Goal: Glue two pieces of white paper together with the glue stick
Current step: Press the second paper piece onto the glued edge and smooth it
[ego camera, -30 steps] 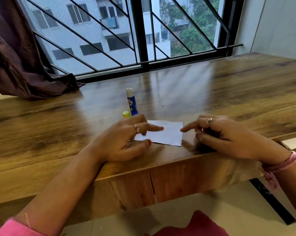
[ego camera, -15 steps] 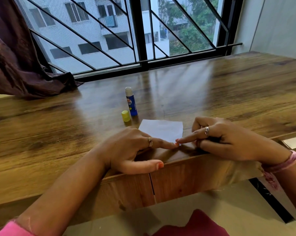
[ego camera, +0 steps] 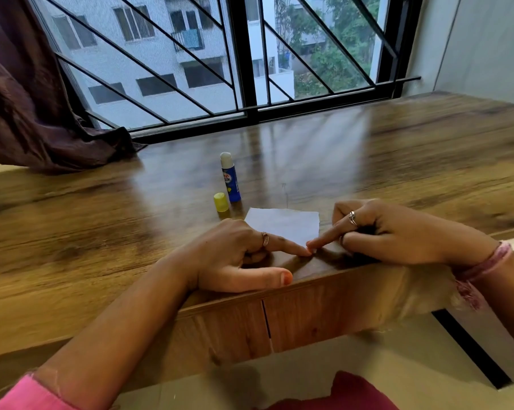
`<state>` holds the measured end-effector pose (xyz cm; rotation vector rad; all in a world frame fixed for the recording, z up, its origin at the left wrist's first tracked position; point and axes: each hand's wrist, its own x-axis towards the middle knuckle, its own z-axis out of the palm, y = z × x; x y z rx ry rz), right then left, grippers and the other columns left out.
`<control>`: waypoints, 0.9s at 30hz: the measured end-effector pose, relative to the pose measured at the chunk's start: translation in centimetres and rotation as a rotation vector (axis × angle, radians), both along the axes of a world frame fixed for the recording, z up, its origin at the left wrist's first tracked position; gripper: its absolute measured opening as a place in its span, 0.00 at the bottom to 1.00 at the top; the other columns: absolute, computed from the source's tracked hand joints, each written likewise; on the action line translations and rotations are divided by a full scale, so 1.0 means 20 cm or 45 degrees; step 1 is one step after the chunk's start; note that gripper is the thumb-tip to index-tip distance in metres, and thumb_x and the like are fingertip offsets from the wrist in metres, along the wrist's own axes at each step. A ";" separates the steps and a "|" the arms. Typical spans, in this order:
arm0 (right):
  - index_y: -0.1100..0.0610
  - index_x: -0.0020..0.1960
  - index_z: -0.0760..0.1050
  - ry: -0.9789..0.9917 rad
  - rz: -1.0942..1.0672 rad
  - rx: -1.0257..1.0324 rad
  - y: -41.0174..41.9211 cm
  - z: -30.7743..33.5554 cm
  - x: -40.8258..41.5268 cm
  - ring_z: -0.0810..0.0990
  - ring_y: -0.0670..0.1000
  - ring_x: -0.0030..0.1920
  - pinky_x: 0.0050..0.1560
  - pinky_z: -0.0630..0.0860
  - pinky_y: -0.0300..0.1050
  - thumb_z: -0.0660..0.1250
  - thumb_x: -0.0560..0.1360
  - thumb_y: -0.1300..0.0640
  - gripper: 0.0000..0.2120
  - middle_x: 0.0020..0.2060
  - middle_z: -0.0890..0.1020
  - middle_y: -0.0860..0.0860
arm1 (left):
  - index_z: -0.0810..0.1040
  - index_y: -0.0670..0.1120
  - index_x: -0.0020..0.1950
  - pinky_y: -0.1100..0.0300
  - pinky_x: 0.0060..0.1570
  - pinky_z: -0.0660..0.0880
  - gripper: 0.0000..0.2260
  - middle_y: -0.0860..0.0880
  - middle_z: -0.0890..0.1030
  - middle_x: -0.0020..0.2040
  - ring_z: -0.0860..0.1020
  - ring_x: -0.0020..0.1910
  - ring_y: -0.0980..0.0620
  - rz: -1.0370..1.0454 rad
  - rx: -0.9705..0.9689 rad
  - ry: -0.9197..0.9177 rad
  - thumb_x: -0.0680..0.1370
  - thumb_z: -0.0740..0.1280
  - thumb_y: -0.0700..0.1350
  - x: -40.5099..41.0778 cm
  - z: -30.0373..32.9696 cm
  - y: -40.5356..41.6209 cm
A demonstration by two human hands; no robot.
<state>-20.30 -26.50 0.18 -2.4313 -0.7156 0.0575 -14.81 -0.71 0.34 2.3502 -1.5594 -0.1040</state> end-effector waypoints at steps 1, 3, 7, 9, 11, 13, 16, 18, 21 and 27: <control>0.36 0.57 0.78 -0.025 -0.021 -0.014 0.00 0.00 0.01 0.75 0.44 0.39 0.39 0.70 0.34 0.59 0.72 0.50 0.17 0.39 0.73 0.35 | 0.71 0.62 0.67 0.67 0.30 0.61 0.22 0.51 0.66 0.25 0.67 0.26 0.53 0.001 0.001 0.007 0.75 0.56 0.64 0.00 0.00 0.00; 0.36 0.57 0.78 -0.079 -0.084 -0.062 -0.01 0.00 0.04 0.75 0.45 0.39 0.41 0.71 0.37 0.58 0.73 0.49 0.17 0.38 0.74 0.38 | 0.71 0.62 0.67 0.67 0.30 0.61 0.22 0.49 0.67 0.25 0.67 0.26 0.52 0.000 0.004 0.022 0.75 0.56 0.64 0.00 0.00 0.00; 0.36 0.56 0.78 -0.143 -0.244 -0.081 -0.07 0.00 0.14 0.74 0.41 0.37 0.40 0.68 0.39 0.61 0.74 0.53 0.16 0.39 0.74 0.46 | 0.72 0.62 0.67 0.66 0.30 0.61 0.22 0.49 0.67 0.25 0.68 0.25 0.52 -0.004 0.002 0.042 0.75 0.57 0.64 0.00 0.00 0.00; 0.37 0.55 0.79 -0.150 -0.267 -0.072 -0.08 0.00 0.17 0.74 0.41 0.36 0.38 0.68 0.34 0.62 0.75 0.57 0.17 0.39 0.75 0.48 | 0.72 0.61 0.67 0.66 0.30 0.61 0.22 0.50 0.67 0.25 0.68 0.25 0.51 -0.016 -0.002 0.040 0.75 0.57 0.63 0.00 0.00 0.00; 0.36 0.54 0.79 -0.158 -0.269 -0.070 -0.08 0.00 0.17 0.74 0.41 0.35 0.36 0.68 0.32 0.62 0.74 0.56 0.17 0.38 0.74 0.47 | 0.72 0.61 0.67 0.65 0.30 0.62 0.21 0.51 0.66 0.25 0.67 0.25 0.52 -0.025 -0.006 0.016 0.75 0.57 0.63 0.00 0.00 0.00; 0.35 0.54 0.79 -0.149 -0.285 -0.069 -0.08 -0.01 0.17 0.74 0.42 0.35 0.37 0.68 0.36 0.61 0.73 0.52 0.16 0.39 0.74 0.45 | 0.71 0.61 0.68 0.66 0.30 0.61 0.22 0.49 0.68 0.26 0.67 0.26 0.52 -0.034 -0.007 -0.017 0.76 0.56 0.63 0.00 -0.01 0.01; 0.33 0.54 0.78 -0.131 -0.269 -0.042 -0.09 -0.02 0.16 0.74 0.43 0.35 0.37 0.68 0.36 0.61 0.75 0.53 0.16 0.40 0.74 0.45 | 0.70 0.60 0.69 0.67 0.31 0.61 0.21 0.49 0.69 0.26 0.68 0.26 0.52 -0.050 -0.057 0.020 0.76 0.57 0.60 0.00 -0.02 0.02; 0.29 0.46 0.78 -0.111 -0.246 0.010 -0.08 -0.01 0.15 0.74 0.42 0.35 0.37 0.67 0.33 0.61 0.76 0.57 0.21 0.40 0.74 0.46 | 0.69 0.58 0.70 0.67 0.30 0.64 0.21 0.51 0.69 0.27 0.68 0.26 0.53 -0.037 -0.160 0.069 0.78 0.58 0.57 0.00 -0.02 0.03; 0.29 0.47 0.78 -0.089 -0.243 0.007 -0.07 0.00 0.14 0.75 0.44 0.38 0.41 0.69 0.38 0.60 0.77 0.60 0.23 0.41 0.74 0.49 | 0.73 0.53 0.67 0.69 0.31 0.65 0.17 0.56 0.67 0.27 0.69 0.26 0.60 0.197 -0.391 -0.107 0.79 0.61 0.50 0.04 -0.04 0.06; 0.36 0.59 0.75 -0.069 -0.280 0.033 -0.09 0.00 0.14 0.79 0.55 0.49 0.57 0.71 0.47 0.60 0.78 0.59 0.20 0.48 0.81 0.50 | 0.78 0.52 0.63 0.68 0.34 0.66 0.13 0.52 0.76 0.33 0.74 0.30 0.61 0.541 -0.411 -0.145 0.79 0.65 0.46 0.12 -0.05 0.12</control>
